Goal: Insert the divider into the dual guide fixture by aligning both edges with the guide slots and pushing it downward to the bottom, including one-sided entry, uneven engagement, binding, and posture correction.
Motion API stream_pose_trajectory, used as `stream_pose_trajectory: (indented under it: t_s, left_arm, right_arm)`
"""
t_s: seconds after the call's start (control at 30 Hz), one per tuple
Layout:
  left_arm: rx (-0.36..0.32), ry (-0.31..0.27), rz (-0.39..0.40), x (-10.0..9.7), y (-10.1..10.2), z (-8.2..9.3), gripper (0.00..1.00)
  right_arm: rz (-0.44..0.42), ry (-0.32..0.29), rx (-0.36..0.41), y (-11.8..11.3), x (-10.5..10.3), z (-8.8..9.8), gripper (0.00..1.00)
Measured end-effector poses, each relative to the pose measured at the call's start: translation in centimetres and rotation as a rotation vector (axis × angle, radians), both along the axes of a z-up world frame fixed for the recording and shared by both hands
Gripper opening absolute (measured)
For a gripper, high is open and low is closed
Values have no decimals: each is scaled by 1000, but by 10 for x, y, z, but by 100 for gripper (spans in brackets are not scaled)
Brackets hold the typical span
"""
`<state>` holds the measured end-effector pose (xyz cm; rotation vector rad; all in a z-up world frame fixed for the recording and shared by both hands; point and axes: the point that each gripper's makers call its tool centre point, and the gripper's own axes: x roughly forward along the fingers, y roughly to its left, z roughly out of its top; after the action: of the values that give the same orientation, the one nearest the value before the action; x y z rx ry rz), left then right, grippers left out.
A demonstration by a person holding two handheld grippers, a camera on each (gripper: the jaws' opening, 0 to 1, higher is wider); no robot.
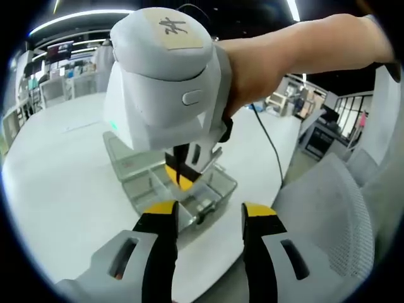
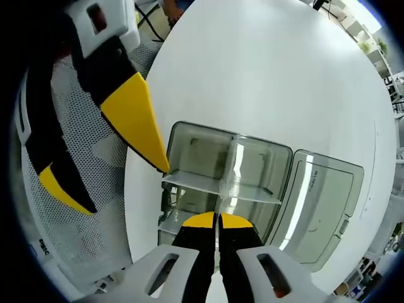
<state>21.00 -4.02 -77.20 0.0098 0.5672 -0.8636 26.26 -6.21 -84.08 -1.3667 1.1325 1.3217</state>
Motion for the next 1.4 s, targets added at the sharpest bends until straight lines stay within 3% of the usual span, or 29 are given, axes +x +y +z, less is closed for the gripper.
stream_pose_trajectory:
  t_s: [0.43, 0.5, 0.57, 0.67, 0.83, 1.1, 1.4]
  left_arm:
    - [3, 1, 7, -7, 2, 3, 38]
    - [4, 1, 7, -7, 2, 3, 38]
    - [4, 1, 5, -7, 2, 2, 38]
    - [6, 1, 4, -7, 2, 2, 38]
    - [7, 1, 2, -5, 2, 2, 38]
    - [14, -6, 5, -1, 4, 5, 39]
    - [20, -11, 23, 5, 9, 9, 44]
  right_arm:
    - [-3, 7, 34, 1, 2, 2, 0]
    - [-18, 6, 46, 1, 5, 2, 4]
    - [-49, 12, 79, 2, 6, 7, 7]
    - [-147, 72, 149, 7, 5, 11, 9]
    - [-252, 92, 228, 9, 14, 23, 10]
    - [-352, 113, 315, 3, 18, 35, 12]
    - [-417, 129, 499, 7, 20, 45, 21]
